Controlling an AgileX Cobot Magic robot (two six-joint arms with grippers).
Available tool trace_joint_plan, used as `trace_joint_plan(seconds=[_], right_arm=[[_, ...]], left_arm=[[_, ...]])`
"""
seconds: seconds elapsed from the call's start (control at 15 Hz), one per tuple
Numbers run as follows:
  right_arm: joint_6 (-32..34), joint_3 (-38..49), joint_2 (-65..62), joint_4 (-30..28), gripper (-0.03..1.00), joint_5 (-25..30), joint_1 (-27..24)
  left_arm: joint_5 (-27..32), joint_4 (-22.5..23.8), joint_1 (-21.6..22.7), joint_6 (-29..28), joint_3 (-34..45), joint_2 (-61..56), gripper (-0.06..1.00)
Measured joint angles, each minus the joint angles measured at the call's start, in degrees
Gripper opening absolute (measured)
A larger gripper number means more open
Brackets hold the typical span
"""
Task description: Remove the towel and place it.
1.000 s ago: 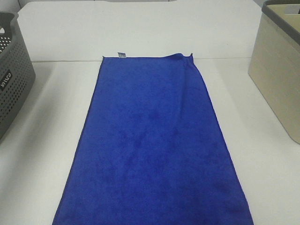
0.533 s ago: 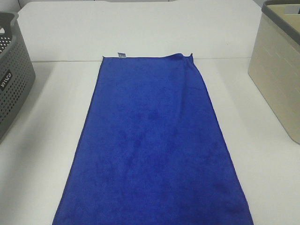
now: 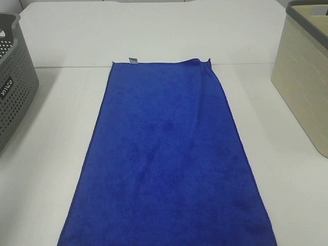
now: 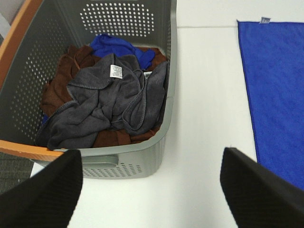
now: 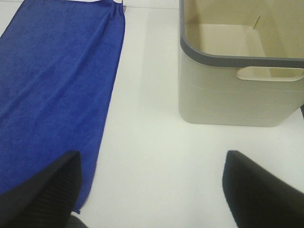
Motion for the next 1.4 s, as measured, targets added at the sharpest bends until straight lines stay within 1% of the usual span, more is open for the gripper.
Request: trace_joint_plan(seconds=[0.27,0.47,0.67,0.87,1.0,1.07,1.13,1.4], right_arm=[[-0.06,3.5,-7.51,-0.63,0.8,0.0,0.0],[-0.11,5.9,-13.92,-0.63,0.8,0.0,0.0],[-0.29,7.68,-18.22,-0.52,0.8,0.06,0.0],[-0.69,10.03,-18.22,0.23,0.8,0.0,0.0],[-1.09,14.5,-18.22,0.46,0.8,0.0,0.0],[-1.09,15.41,-18.22,0.46,0.8,0.0,0.0],[-1.09,18.74,-18.22,0.46,0.8,0.0,0.0],[-1.09,21.14,-18.22,0.46,0.8,0.23,0.0]], left_arm=[[-0.11,0.23,0.0,2.23,2.01,-10.54,0.74],[0.92,0.34,0.0,2.46,3.5,-15.13,0.74],[0.97,0.34,0.0,2.46,8.48,-20.8,0.74],[1.72,0.4,0.0,2.46,12.15,-25.38,0.74],[2.01,0.52,0.0,2.58,14.78,-29.62,0.74],[2.41,0.52,0.0,2.58,15.99,-31.46,0.74],[4.07,0.57,0.0,2.64,18.16,-33.98,0.74],[6.88,0.57,0.0,2.58,22.57,-37.99,0.74]])
